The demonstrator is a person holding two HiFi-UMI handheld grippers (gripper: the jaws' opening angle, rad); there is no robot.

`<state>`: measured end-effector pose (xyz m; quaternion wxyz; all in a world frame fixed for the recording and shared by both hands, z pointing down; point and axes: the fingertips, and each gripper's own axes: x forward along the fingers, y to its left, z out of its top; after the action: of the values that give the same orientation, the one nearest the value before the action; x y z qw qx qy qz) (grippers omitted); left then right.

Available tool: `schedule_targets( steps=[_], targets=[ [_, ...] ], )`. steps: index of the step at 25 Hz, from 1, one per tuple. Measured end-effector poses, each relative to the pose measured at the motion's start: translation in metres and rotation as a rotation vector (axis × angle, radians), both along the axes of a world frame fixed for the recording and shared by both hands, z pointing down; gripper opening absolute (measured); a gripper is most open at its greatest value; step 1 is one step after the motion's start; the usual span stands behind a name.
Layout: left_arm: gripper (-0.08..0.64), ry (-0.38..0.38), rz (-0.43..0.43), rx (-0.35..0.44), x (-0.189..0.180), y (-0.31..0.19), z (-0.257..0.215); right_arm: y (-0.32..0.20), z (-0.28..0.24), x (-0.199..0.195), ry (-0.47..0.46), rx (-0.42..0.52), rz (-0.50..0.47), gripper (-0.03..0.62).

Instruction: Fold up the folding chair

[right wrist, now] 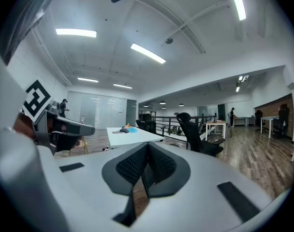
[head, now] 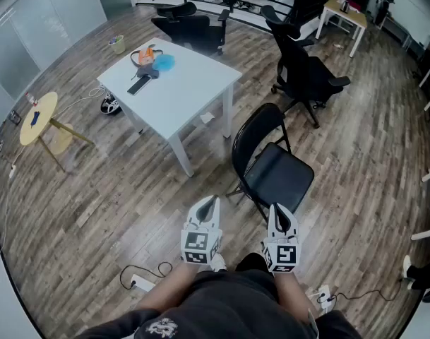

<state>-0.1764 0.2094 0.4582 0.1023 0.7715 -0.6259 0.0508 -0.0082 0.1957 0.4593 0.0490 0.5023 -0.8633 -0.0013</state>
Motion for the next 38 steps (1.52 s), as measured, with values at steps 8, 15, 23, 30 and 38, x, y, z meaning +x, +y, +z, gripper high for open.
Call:
schedule_targets(
  steps=[8,15,23,30,38],
  targets=[
    [0.005,0.019,0.090,-0.083,0.031,-0.034,0.029,-0.020,0.026,0.042,0.038,-0.071,0.086,0.014],
    [0.005,0.011,0.160,-0.115,0.058,-0.100,0.041,-0.086,0.044,0.070,-0.011,-0.117,0.128,0.014],
    [0.005,-0.043,0.189,-0.153,0.098,-0.192,0.053,-0.174,0.063,0.118,-0.032,-0.144,0.146,0.014],
    [0.005,-0.099,0.117,-0.177,0.106,-0.248,0.042,-0.216,0.063,0.153,-0.054,-0.148,0.148,0.014],
    [0.005,-0.141,0.058,-0.219,0.088,-0.303,0.067,-0.246,0.101,0.194,-0.057,-0.209,0.261,0.014]
  ],
)
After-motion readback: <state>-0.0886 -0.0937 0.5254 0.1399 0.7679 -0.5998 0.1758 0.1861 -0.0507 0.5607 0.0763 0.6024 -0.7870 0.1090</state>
